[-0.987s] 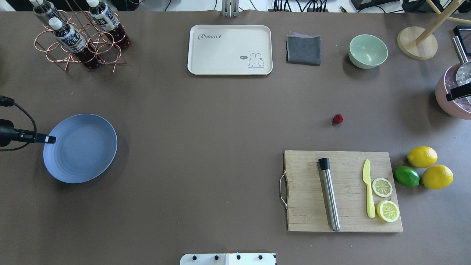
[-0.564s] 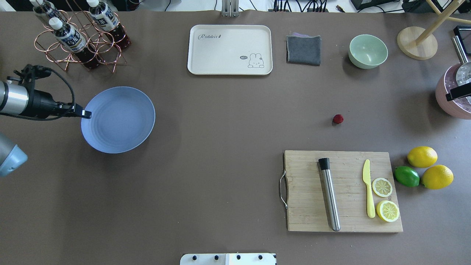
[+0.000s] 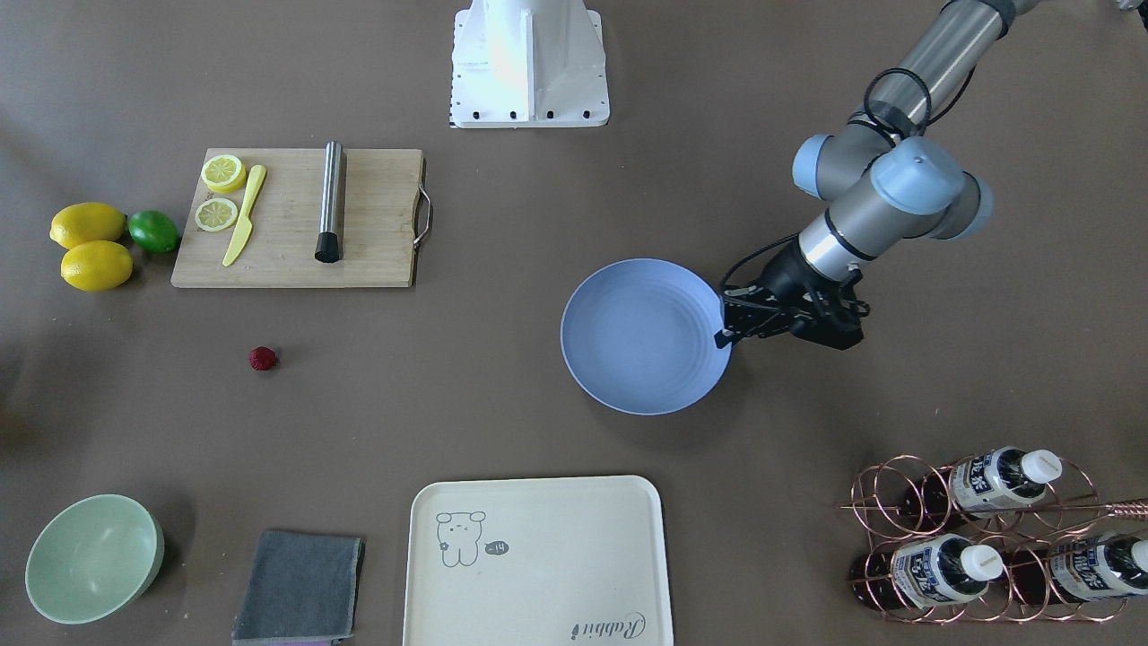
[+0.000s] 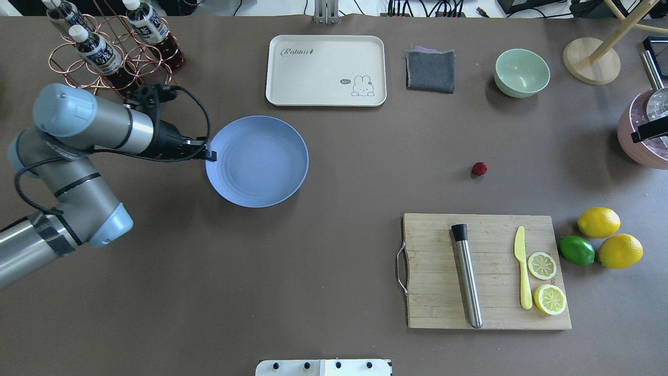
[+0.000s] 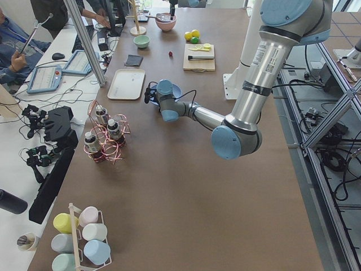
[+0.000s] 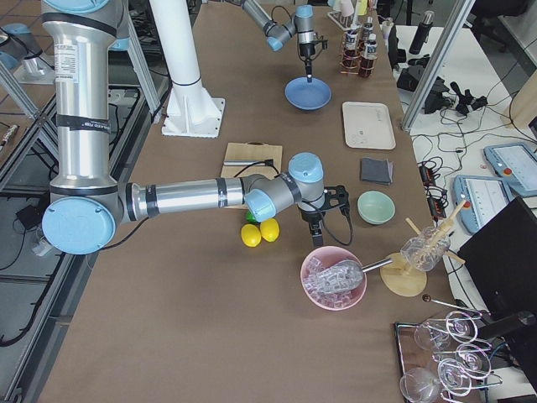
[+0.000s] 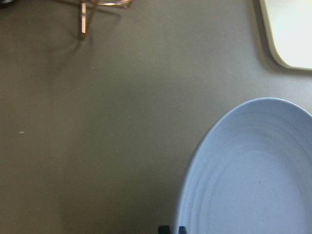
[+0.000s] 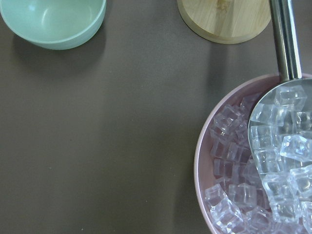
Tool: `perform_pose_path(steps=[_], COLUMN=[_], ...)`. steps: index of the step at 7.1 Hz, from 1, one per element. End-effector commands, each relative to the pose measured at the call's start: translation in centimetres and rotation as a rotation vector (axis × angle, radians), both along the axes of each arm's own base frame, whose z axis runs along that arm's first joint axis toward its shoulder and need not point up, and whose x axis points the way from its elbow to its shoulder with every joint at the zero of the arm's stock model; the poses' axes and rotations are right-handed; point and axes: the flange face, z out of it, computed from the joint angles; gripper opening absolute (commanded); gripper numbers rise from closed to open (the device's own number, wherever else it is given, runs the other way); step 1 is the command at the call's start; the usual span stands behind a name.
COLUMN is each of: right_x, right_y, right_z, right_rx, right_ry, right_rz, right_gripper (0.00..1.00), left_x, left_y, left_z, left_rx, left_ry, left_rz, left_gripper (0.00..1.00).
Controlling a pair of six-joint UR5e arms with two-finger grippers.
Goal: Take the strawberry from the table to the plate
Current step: 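Slide the blue plate with the left gripper toward the table's middle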
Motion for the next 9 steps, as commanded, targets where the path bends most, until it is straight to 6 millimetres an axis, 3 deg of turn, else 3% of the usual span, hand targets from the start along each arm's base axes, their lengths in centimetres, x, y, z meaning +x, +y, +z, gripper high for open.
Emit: perform_pose_path(steps=[1, 4, 5, 6, 8, 9], right_x=[-0.1, -0.1, -0.1, -0.2, -1.3, -3.3], right_y=[-0.2, -0.3, -0.4, -0.5, -1.4, -2.2], right_z=[-0.2, -0.4, -0.4, -0.7, -2.2, -3.8], right_rx=[0.003, 0.005, 0.007, 0.011, -0.022, -0.049], right_ry=[0.0, -0.002, -0.002, -0.004, -0.032, -0.059], right_rz=[0.001, 0.001, 0.002, -0.001, 0.034, 0.058], right_gripper=[1.0, 1.0, 1.0, 1.0, 1.0, 1.0], left_x=[7.1, 9.1, 9.0, 8.7, 4.8, 0.5], left_y=[2.9, 3.2, 3.2, 3.1, 1.7, 1.1], left_z=[-5.4, -6.9, -7.1, -7.0, -5.3, -3.8], left_rx=[-0.012, -0.005, 0.001, 0.011, 0.025, 0.061], left_ry=[-0.009, -0.02, -0.017, -0.018, -0.031, -0.058], left_rz=[-0.006, -0.028, -0.029, -0.032, -0.06, -0.037], left_gripper=[0.0, 0.0, 0.1, 0.97, 0.98, 0.98])
